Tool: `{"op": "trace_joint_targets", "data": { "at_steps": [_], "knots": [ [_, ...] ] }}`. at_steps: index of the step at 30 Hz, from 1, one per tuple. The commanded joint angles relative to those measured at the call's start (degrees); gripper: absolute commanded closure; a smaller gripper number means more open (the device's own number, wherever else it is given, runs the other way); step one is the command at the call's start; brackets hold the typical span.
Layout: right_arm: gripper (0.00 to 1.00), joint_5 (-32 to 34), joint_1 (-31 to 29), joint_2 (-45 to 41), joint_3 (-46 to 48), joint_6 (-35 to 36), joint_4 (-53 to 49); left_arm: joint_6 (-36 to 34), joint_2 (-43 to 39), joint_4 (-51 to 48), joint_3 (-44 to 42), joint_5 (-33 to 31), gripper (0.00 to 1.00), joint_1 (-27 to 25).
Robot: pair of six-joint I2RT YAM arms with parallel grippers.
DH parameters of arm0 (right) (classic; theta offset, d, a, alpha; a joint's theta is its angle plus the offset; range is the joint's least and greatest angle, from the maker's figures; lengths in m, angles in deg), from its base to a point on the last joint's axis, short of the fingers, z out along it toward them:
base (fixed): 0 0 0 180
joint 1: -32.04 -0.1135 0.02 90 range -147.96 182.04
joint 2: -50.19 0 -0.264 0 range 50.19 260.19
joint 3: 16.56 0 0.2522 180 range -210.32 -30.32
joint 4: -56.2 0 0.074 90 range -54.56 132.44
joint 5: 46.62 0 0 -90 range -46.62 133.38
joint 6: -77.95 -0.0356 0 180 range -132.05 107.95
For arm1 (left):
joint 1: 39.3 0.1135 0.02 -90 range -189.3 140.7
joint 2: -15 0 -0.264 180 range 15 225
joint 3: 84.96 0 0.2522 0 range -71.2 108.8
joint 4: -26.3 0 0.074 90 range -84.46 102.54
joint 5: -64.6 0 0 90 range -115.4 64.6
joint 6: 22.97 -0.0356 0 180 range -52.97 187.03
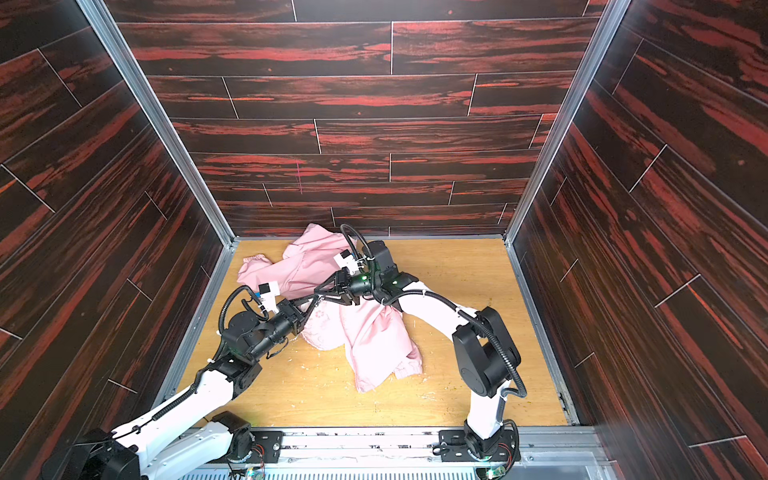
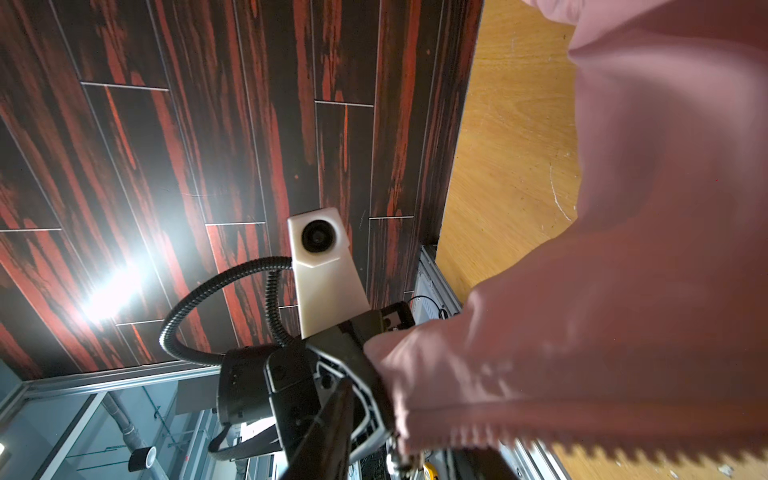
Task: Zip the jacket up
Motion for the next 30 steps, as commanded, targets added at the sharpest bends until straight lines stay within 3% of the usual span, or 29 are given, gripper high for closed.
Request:
{"op": "trace_joint_targets", "data": {
  "at_steps": [1,7,15,30],
  "knots": [
    [0.63,1.8,-0.2,-3.4,1.1,-3.0,4.2,0.6,-1.8,3.0,-0.8,-2.0,1.0,-0.1],
    [0.62,2.8,-0.3,-3.3,2.4,-6.8,8.2,1.7,-2.9,4.9,-2.3,-4.6,1.0,-0.1],
    [0.67,2.6,-0.3,-1.1,-0.1,-8.2,8.6,1.9,-2.6,5.1,-2.1,-4.0,1.0,-0.1],
    [0.68,2.5,-0.6,1.5,-0.9,-9.0,8.3,2.0,-0.5,7.1,-0.5,-2.0,1.0,-0.1]
  ]
}}
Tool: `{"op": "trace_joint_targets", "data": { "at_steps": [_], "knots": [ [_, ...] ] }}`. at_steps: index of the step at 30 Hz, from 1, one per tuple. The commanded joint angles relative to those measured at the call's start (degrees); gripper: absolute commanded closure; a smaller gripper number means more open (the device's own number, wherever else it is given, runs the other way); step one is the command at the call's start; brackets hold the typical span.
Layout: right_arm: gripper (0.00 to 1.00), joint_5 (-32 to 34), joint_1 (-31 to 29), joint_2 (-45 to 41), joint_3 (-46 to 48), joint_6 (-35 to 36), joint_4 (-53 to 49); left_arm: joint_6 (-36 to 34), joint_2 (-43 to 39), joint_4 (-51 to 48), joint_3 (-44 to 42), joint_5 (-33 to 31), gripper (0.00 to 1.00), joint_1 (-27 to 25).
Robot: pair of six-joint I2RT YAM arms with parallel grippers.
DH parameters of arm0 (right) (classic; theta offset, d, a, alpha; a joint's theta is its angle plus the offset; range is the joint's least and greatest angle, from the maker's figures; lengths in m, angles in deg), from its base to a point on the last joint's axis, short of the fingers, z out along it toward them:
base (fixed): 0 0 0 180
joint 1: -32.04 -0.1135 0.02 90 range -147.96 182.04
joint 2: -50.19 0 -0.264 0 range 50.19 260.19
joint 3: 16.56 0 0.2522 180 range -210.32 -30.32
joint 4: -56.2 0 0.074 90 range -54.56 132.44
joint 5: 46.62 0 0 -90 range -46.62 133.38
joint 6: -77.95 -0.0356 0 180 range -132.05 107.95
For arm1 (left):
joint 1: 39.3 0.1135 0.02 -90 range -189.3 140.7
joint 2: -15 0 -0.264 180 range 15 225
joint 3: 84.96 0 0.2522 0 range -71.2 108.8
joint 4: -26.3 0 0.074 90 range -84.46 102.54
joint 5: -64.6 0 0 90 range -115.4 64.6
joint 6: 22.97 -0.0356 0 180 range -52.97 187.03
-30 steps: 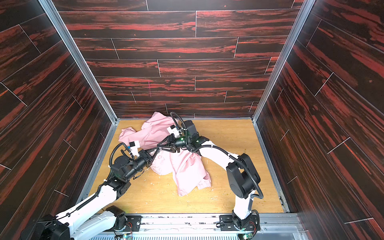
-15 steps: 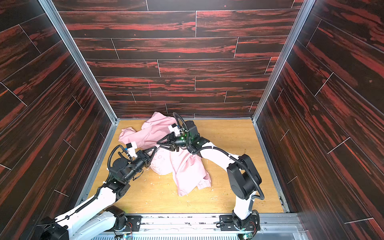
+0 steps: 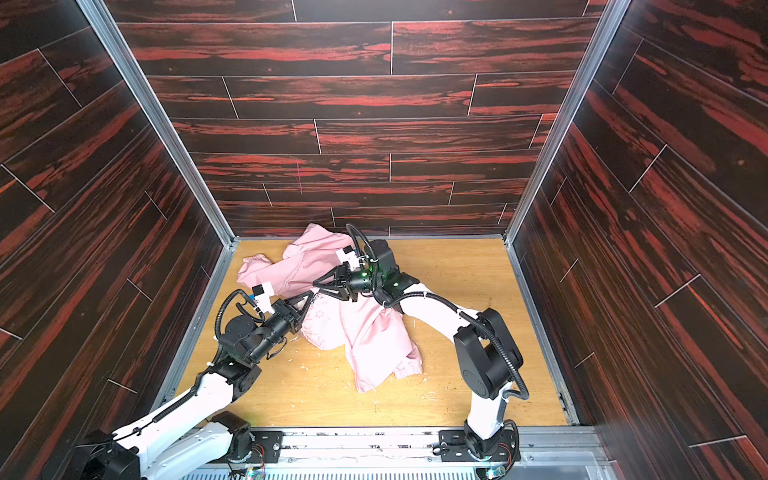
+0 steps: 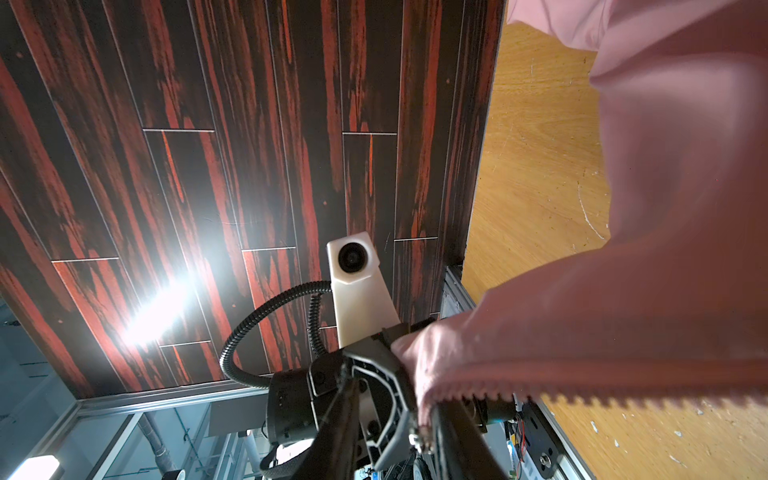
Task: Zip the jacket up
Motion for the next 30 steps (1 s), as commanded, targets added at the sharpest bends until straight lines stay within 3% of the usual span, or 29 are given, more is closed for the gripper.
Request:
{"op": "trace_joint_targets", "data": {
  "at_steps": [1,12,19,20,22,25,27,30],
  "knots": [
    [0.69,0.1,-0.4,2.4,-2.0,-0.8,1.3,0.3,0.1,2.7,1.4,1.0,1.0,-0.1],
    [0.76,-0.4,-1.1,3.8,-2.3,-1.0,1.3,0.3,0.3,3.0,1.7,1.0,1.0,-0.1],
    [1.0,0.3,-0.9,3.2,-2.1,-0.6,0.2,0.4,-0.2,2.6,1.3,0.8,1.0,-0.1],
    [1.0,0.4,-0.9,3.1,-2.1,-0.3,-0.3,0.4,-0.4,2.2,1.2,0.7,0.93,-0.1],
    [1.0,0.6,-0.7,2.7,-2.3,0.3,-1.2,0.6,-1.0,1.9,0.6,0.1,0.65,-0.2],
    [1.0,0.5,-0.6,2.0,-2.3,1.0,-2.4,0.9,-2.1,1.5,-0.4,-1.2,0.34,-0.1],
    [1.0,0.5,-0.6,1.6,-2.3,1.4,-2.8,1.2,-2.3,1.2,-0.4,-1.9,0.23,-0.1],
    [1.0,0.2,-0.6,1.1,-2.2,1.4,-2.8,2.0,-1.4,1.9,-0.3,-2.2,0.18,-0.2]
  ]
}}
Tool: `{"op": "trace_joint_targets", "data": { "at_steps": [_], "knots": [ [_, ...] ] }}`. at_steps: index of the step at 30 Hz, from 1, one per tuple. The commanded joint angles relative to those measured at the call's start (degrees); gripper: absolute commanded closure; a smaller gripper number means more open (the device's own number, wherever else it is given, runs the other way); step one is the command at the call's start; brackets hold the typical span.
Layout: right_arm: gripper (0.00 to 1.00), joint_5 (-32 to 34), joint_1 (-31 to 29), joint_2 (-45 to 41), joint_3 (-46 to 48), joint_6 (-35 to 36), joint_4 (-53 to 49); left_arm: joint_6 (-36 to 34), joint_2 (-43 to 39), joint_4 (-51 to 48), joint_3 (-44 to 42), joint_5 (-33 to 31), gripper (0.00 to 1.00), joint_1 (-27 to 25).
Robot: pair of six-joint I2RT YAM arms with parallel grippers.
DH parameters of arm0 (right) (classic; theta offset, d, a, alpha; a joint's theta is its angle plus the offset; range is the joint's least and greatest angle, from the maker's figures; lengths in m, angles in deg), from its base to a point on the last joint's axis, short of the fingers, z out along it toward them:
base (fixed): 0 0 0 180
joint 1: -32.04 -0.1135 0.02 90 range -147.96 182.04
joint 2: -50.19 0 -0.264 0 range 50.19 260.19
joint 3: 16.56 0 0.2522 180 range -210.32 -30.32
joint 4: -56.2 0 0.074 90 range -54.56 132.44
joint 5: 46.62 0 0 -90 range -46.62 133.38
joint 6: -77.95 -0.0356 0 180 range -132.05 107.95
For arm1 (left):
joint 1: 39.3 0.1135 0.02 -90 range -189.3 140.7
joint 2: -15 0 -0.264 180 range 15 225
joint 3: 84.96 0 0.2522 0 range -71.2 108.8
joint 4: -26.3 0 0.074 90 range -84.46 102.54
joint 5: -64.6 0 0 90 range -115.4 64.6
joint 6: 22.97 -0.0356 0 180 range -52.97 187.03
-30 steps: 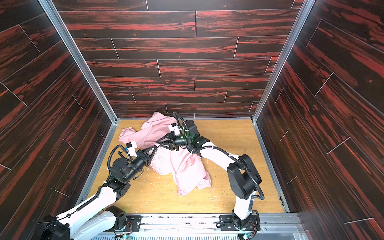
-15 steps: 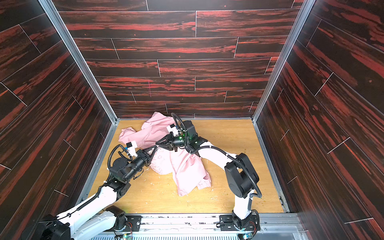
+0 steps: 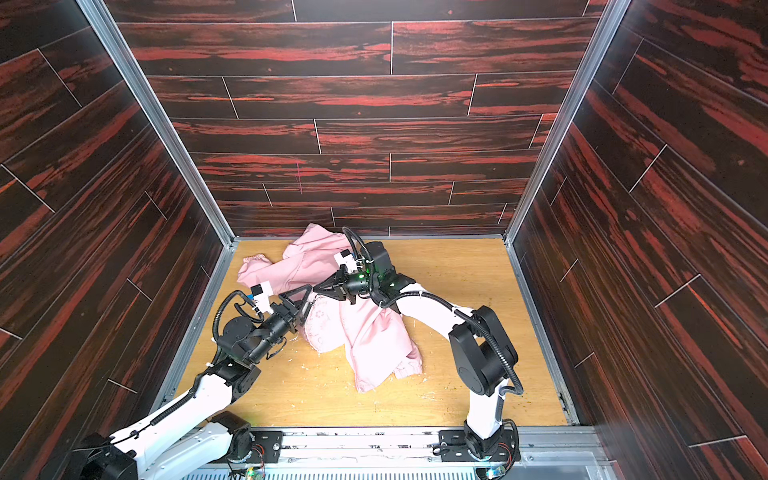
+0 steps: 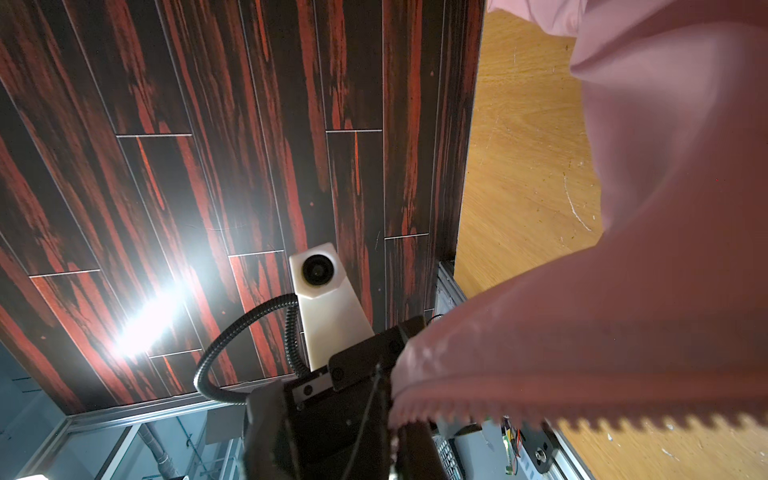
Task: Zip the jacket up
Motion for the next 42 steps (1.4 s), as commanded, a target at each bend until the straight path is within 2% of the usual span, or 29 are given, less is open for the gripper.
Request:
{"op": "trace_joint_targets", "data": {
  "at_steps": [1,10,16,21,24,36,39,42],
  "knots": [
    [1.0,-0.1,0.1,-0.9,-1.2,0.7,-0.8,1.3,0.3,1.6,-0.3,-1.4,0.17,0.0],
    [1.0,0.2,0.2,-3.8,-0.8,2.1,-1.5,8.2,9.2,14.7,-2.5,-1.4,0.14,0.0],
    [1.0,0.5,0.8,-4.3,-1.0,2.6,-1.9,11.0,10.2,16.6,-2.8,-0.8,0.1,0.1],
    [1.0,0.6,1.0,-3.2,-1.5,2.2,-1.4,13.2,7.8,13.2,-2.7,-2.8,0.02,-1.9],
    [1.0,0.6,1.0,-2.7,-2.2,1.5,-0.4,14.3,8.1,12.4,-2.5,-5.4,0.01,-4.4],
    [1.0,1.1,1.0,-4.1,-2.7,1.1,-0.3,14.7,13.2,20.9,-3.4,-14.9,0.0,-9.5],
    [1.0,0.9,1.0,-4.5,-2.5,0.5,0.4,14.0,12.4,21.5,-4.7,-17.9,0.0,-9.8],
    [1.0,0.6,1.0,-5.2,-2.1,0.6,0.3,11.6,8.2,16.6,-6.4,-22.4,0.01,-9.8]
  ]
}}
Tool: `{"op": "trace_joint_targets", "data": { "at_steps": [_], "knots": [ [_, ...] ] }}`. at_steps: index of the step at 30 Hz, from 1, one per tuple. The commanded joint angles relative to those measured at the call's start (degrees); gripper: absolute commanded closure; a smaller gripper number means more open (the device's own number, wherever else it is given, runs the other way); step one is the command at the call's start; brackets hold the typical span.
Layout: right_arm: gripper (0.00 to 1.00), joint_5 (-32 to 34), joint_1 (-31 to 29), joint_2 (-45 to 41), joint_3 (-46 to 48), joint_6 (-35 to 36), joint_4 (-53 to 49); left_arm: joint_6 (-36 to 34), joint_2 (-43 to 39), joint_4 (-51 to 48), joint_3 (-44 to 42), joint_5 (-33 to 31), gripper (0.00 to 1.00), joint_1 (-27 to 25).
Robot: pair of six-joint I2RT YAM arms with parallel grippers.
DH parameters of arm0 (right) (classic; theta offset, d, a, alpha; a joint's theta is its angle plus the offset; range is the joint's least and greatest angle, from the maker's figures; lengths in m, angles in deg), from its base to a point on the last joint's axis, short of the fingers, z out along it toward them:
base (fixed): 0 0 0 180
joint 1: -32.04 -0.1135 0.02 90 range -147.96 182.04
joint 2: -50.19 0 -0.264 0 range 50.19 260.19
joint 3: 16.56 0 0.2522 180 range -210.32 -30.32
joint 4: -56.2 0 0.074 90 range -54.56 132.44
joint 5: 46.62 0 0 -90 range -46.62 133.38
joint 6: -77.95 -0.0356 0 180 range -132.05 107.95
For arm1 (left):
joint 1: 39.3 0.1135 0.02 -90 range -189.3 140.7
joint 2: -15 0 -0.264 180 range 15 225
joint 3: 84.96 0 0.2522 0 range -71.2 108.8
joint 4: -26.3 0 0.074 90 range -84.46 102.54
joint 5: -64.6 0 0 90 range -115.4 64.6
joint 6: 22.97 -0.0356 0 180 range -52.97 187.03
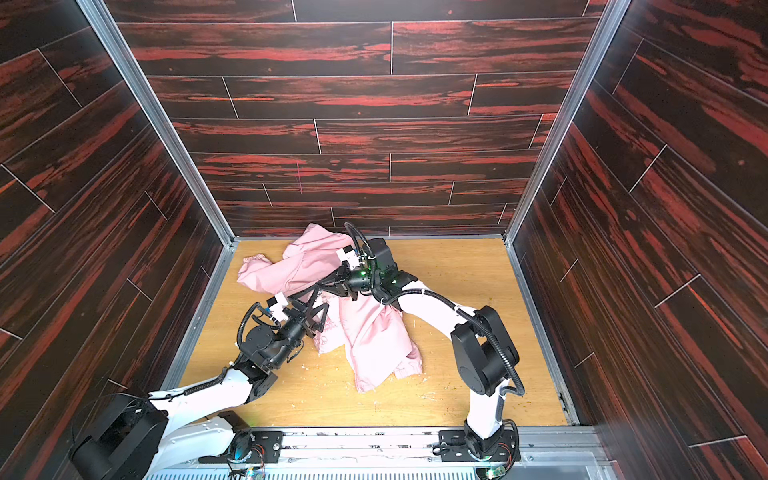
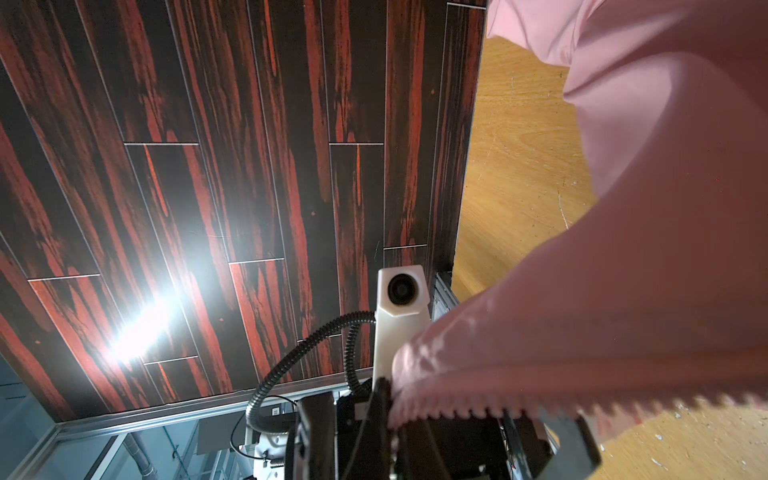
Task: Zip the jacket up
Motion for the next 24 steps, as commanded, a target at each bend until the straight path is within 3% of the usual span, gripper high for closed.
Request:
{"op": "trace_joint_targets", "data": {
  "at_steps": [1,6,11,12,16,18,20,22,24],
  "knots": [
    [1.0,-0.5,0.1,-5.1,-0.6,-0.5,1.5,-3.8,-5.7,-4.4,-1.5,-7.5,0.0,-0.1],
    [1.0,-1.3,0.1,-7.4,1.9,0.1,0.8,-11.6,-15.3,-19.1,0.3,-13.7,0.0,0.7],
    [1.0,-1.7,0.2,-9.9,5.2,0.8,0.5,-12.8,-17.3,-22.0,1.6,-10.6,0.01,5.2],
    [1.0,-1.8,0.2,-10.1,5.8,0.7,0.7,-12.9,-16.8,-21.7,2.1,-9.2,0.05,5.7],
    [1.0,-1.8,1.0,-10.2,6.6,1.0,0.9,-13.8,-16.3,-22.7,4.2,-6.1,0.45,6.4],
    [1.0,-1.9,1.5,-10.2,6.7,1.2,0.8,-14.6,-17.2,-25.3,5.5,-5.0,0.51,6.8],
    [1.0,-2.0,1.9,-9.8,6.2,1.7,0.4,-14.5,-17.9,-30.3,7.8,-2.6,0.43,7.4],
    [1.0,-2.1,2.3,-9.0,5.4,2.4,-0.3,-13.8,-18.1,-32.8,8.7,1.0,0.25,7.7],
    [1.0,-2.3,2.8,-8.2,4.6,2.5,-0.3,-14.7,-18.9,-36.2,8.8,4.7,0.17,7.6]
  ]
}}
